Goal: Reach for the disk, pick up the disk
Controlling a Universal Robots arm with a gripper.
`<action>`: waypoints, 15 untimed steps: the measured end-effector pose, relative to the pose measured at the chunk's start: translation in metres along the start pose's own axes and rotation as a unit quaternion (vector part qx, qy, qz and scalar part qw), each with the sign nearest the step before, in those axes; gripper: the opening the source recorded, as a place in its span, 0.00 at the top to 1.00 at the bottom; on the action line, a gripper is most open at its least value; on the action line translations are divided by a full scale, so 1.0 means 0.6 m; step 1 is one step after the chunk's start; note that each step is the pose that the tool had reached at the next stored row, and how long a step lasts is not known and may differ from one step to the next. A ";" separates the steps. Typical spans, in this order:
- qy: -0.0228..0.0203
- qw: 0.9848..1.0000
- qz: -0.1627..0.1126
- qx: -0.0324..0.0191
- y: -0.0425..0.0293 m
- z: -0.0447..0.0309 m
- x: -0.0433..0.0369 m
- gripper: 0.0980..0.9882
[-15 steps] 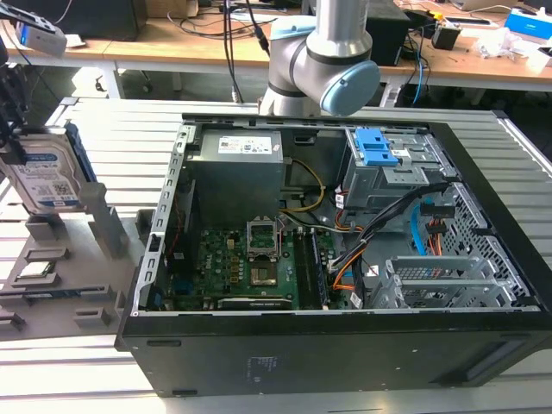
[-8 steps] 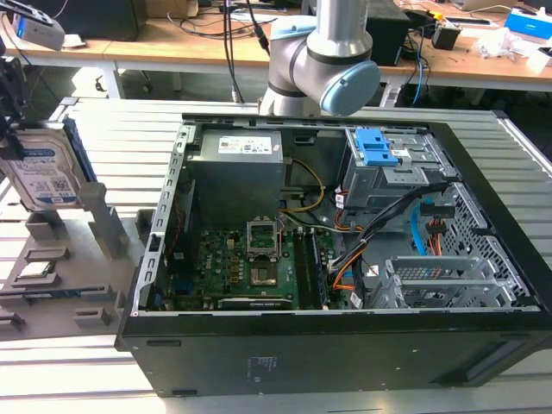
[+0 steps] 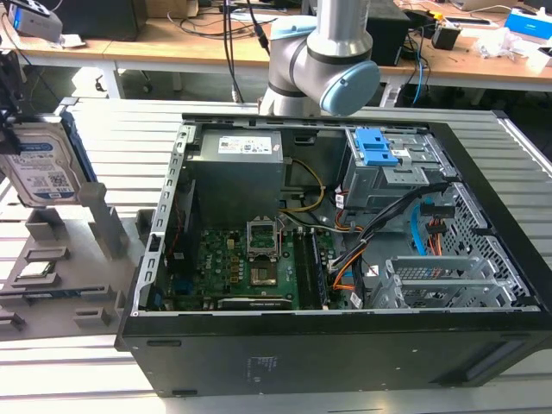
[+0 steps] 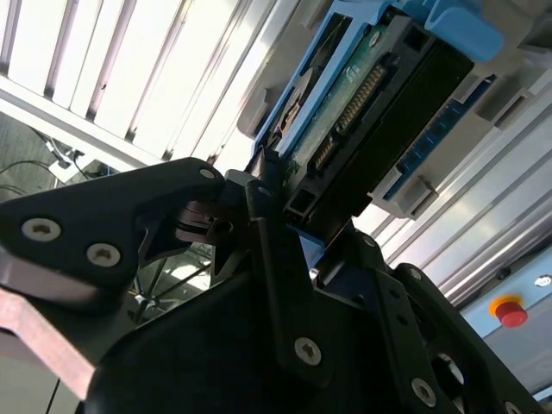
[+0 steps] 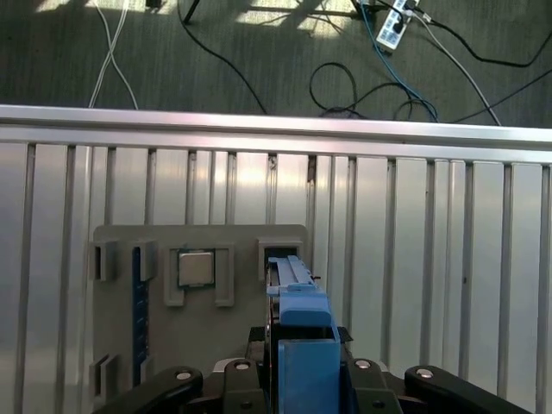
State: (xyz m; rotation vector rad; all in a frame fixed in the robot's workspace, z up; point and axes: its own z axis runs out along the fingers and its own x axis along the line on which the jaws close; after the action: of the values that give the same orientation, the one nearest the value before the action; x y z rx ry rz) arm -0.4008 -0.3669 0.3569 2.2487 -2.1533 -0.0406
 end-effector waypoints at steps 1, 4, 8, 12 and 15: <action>0.000 1.000 0.000 0.000 0.000 -0.002 0.000 0.70; 0.000 1.000 0.000 0.000 0.000 -0.009 0.000 0.70; 0.000 1.000 0.000 0.000 0.000 -0.017 0.000 0.70; 0.000 1.000 0.000 0.000 0.000 -0.024 -0.001 0.70; 0.000 1.000 0.000 0.000 -0.001 -0.029 -0.001 0.70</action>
State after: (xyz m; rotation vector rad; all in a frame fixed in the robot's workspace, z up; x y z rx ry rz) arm -0.3996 -0.3662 0.3740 2.2486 -2.1534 -0.0405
